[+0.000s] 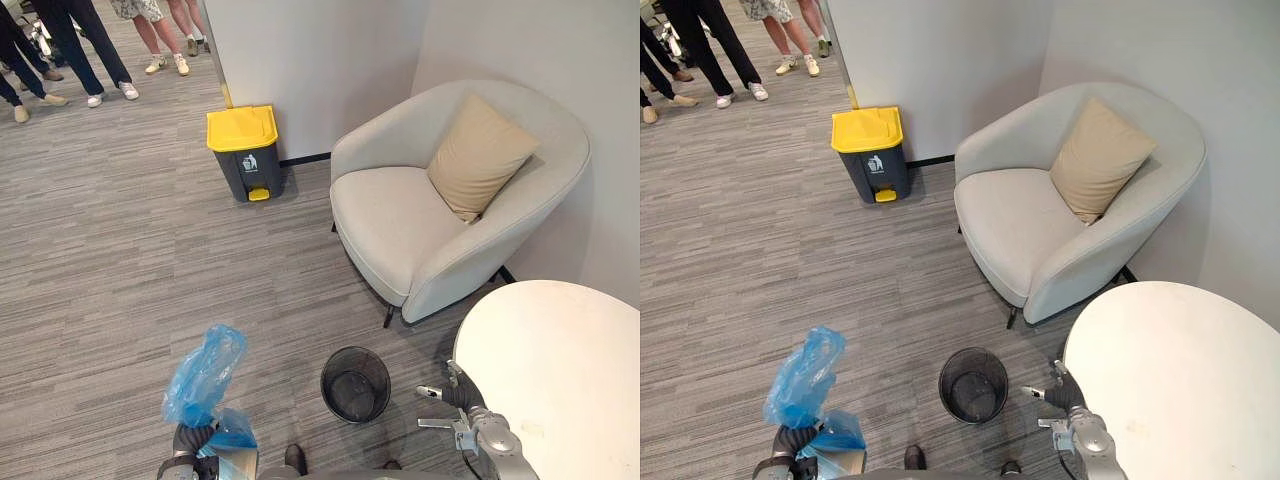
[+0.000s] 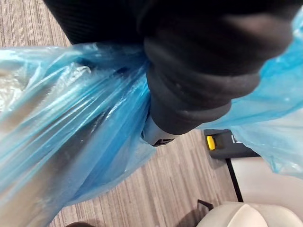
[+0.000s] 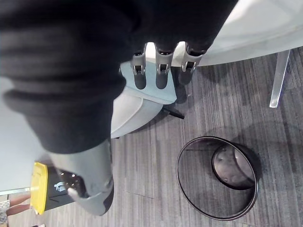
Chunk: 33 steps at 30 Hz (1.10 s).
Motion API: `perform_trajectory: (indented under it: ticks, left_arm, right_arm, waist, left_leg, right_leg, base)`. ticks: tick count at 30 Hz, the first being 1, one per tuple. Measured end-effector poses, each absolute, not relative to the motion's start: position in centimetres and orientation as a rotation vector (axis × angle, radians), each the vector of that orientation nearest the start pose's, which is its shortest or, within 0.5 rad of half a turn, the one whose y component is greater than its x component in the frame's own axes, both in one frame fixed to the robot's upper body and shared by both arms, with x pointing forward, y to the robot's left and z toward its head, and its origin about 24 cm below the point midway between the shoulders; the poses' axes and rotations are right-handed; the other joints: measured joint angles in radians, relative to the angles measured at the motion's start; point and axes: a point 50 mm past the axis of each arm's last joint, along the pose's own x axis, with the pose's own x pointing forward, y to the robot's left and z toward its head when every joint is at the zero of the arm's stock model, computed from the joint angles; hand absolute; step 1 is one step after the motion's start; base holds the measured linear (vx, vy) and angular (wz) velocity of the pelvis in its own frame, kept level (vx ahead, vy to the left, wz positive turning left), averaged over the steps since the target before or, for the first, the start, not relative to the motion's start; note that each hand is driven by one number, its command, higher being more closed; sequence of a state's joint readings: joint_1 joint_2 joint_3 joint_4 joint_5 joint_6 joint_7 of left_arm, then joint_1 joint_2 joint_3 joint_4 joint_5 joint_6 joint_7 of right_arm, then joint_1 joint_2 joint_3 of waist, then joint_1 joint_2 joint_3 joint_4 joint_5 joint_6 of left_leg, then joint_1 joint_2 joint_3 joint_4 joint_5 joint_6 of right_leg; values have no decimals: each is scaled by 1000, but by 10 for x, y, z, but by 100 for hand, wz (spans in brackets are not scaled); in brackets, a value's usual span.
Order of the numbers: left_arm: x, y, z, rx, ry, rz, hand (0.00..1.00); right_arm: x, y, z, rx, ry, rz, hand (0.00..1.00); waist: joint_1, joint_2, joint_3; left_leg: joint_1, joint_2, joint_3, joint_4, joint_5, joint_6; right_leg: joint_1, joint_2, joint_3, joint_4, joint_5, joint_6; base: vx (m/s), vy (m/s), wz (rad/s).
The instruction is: Gather rubbish on tea table into small bin, then transfer packed bag to large trash can.
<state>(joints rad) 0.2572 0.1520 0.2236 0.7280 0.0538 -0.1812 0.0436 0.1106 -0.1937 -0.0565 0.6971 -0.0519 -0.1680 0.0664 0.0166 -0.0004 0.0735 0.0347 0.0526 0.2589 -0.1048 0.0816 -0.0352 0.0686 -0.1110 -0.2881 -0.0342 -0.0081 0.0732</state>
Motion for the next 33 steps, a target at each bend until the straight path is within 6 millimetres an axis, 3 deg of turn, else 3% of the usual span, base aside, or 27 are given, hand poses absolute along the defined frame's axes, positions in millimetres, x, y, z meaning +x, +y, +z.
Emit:
perform_trajectory:
  ticks: [10, 12, 16, 17, 19, 20, 22, 25, 28, 29, 30, 32, 33]
  left_arm:
    - [98, 247, -123, 163, 792, 293, 100]
    - [107, 248, -121, 173, 771, 268, 100]
    - [136, 259, -105, 218, 680, 258, 100]
    - [142, 263, -99, 235, 647, 261, 100]
    - [143, 268, -95, 248, 633, 269, 100]
    - [141, 269, -95, 248, 633, 275, 100]
    - [142, 266, -96, 225, 629, 291, 100]
    - [147, 252, -98, 179, 616, 293, 100]
    - [151, 245, -99, 158, 607, 293, 100]
    - [160, 239, -96, 154, 584, 273, 100]
    - [161, 236, -95, 143, 577, 270, 100]
    - [161, 234, -96, 138, 577, 269, 100]
    - [162, 234, -95, 138, 572, 270, 100]
  right_arm:
    - [167, -223, -109, -280, 691, 13, 0]
    - [172, -223, -107, -291, 679, 6, 0]
    - [170, -222, -108, -295, 685, -1, 0]
    - [170, -221, -108, -297, 684, 0, 0]
    - [170, -220, -109, -301, 684, 1, 0]
    - [172, -219, -108, -303, 678, 4, 0]
    - [187, -218, -100, -318, 632, 11, 0]
    - [205, -221, -90, -334, 579, -10, 0]
    - [203, -222, -90, -335, 579, -31, 0]
    - [201, -226, -89, -318, 574, -62, 0]
    - [201, -226, -86, -306, 559, -75, 0]
    - [194, -231, -87, -304, 567, -97, 0]
    - [187, -233, -90, -299, 587, -108, 0]
  waist:
    - [2, 9, 30]
    - [1, 11, 43]
    - [-2, 6, 62]
    - [-2, -1, 63]
    - [3, -13, 62]
    - [8, -30, 58]
    - [57, -21, 57]
    - [56, 32, 94]
    - [54, 34, 102]
    - [47, 12, 113]
    - [51, 1, 117]
    - [42, -7, 118]
    - [21, 8, 109]
  left_leg:
    - [9, 1, 36, 0, -6, 0]
    - [-24, -4, 30, 7, -4, 3]
    - [-95, -9, -50, 46, -4, 17]
    - [-112, -7, -75, 56, -4, 22]
    - [-120, -29, -123, 78, 12, 33]
    - [-126, -34, -127, 86, 14, 31]
    - [-190, -23, -145, 115, 26, 13]
    - [-252, 14, -227, 119, 69, -17]
    - [-268, 2, -243, 77, 206, -99]
    - [-291, -1, -196, 157, 157, -69]
    - [-309, 3, -134, 305, 44, 0]
    - [-292, 20, -103, 414, -72, -3]
    - [-250, 45, -88, 416, -139, -11]
  right_leg:
    - [-32, -4, 42, 44, -11, 0]
    - [-106, -22, 49, 154, -52, 2]
    - [-169, -38, 74, 259, -61, 6]
    - [-163, -45, 85, 283, -96, 33]
    - [-152, -48, 155, 410, -202, 39]
    - [-148, -49, 162, 395, -206, 37]
    - [-137, -15, 176, 276, -198, 16]
    - [-121, 25, 96, 210, -149, -14]
    - [-110, 28, 26, 217, -140, -38]
    - [-120, -2, -11, 206, -133, -54]
    - [-121, -21, -30, 212, -130, -56]
    - [-122, -34, -66, 217, -126, -57]
    - [-123, -35, -106, 222, -122, -52]
  base:
    - [-8, 7, -10]
    - [-26, 33, -1]
    - [-18, 29, 55]
    - [8, 10, 85]
    - [45, -55, 98]
    - [38, -83, 70]
    - [-54, -95, 21]
    - [-110, -90, 61]
    - [-159, -89, 77]
    - [-181, -60, 73]
    - [-147, -44, 68]
    - [-95, 0, 68]
    - [-84, 63, 82]
